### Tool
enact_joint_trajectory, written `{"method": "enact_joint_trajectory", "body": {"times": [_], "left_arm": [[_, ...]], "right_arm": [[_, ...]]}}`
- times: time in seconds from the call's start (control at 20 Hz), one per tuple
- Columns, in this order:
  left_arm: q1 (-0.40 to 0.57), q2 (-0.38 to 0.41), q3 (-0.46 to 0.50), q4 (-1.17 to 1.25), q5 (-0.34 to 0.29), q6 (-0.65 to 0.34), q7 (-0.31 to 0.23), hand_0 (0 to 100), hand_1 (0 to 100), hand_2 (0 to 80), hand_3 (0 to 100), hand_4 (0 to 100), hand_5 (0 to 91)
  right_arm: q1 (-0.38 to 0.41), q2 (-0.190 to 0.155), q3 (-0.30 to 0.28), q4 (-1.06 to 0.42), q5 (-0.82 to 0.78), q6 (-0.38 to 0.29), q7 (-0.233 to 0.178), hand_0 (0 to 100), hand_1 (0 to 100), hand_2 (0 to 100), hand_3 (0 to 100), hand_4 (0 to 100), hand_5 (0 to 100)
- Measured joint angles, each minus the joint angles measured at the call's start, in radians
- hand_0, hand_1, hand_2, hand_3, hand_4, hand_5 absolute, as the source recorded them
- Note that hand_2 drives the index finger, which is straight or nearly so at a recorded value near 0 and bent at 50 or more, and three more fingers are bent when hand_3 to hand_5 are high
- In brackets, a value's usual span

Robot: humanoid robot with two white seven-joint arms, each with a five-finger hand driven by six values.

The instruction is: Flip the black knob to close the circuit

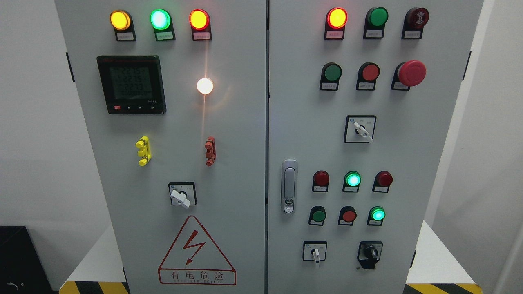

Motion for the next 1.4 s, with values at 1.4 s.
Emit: {"method": "enact_joint_trajectory", "body": {"times": [1.4], "left_arm": [[0.0, 0.0, 0.0, 0.0, 0.0, 0.0, 0.001, 12, 56, 0.0, 0, 0, 0.0]], "right_arm": [[0.054, 0.007, -0.006, -0.219, 0.296, 0.047, -0.096, 0, 6, 12, 22, 21, 8]]}}
